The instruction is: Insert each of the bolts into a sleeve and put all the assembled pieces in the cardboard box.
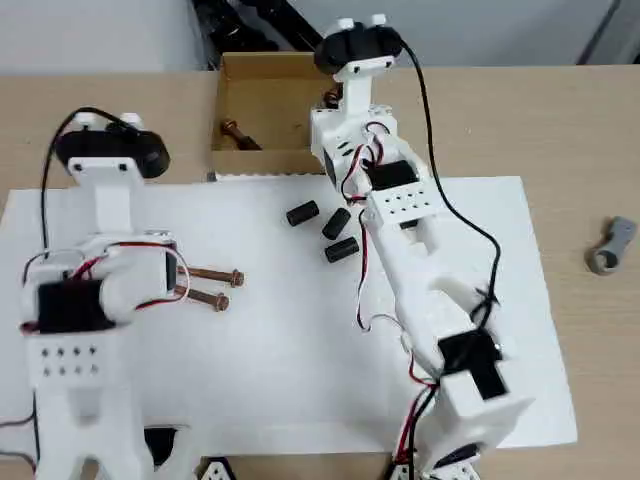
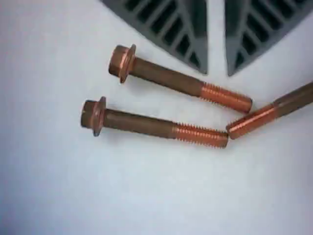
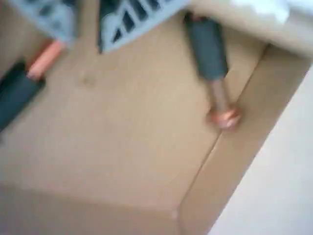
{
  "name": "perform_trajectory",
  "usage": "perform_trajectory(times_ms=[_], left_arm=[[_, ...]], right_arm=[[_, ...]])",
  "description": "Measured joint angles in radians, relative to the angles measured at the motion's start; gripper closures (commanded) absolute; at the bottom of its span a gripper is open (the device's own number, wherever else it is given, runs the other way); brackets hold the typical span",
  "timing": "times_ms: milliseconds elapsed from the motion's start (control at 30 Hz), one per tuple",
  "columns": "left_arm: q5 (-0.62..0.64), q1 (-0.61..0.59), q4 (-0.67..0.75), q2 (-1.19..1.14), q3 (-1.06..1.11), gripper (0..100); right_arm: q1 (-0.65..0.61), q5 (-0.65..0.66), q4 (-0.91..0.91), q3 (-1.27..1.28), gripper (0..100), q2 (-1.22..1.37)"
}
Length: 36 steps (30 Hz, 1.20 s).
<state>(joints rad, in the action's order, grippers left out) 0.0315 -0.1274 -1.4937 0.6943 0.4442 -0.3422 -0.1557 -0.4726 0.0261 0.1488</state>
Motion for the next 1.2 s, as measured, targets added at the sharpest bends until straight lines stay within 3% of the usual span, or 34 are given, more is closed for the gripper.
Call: perform_trajectory(times_ms=[233, 400, 600, 800, 1200], left_arm=[[0.054, -0.031, 0.002, -0.130, 0.043, 98], [0.132, -0.144, 0.041, -0.193, 0.048, 98], [0.262, -0.269, 0.061, -0.308, 0.048, 89], [0.430, -0.310, 0.069, -0.446, 0.044, 88], [0.591, -0.311, 0.089, -0.695, -0.066, 88]], right_arm=[[0.000, 0.000, -0.275, 0.000, 99.5, -0.141], [0.000, 0.000, -0.456, 0.000, 99.5, -0.221], [0.000, -0.063, -0.591, 0.000, 99.4, -0.258], [-0.002, -0.094, -0.601, 0.052, 99.3, -0.264], [-0.002, -0.100, -0.497, 0.227, 99.3, -0.264]])
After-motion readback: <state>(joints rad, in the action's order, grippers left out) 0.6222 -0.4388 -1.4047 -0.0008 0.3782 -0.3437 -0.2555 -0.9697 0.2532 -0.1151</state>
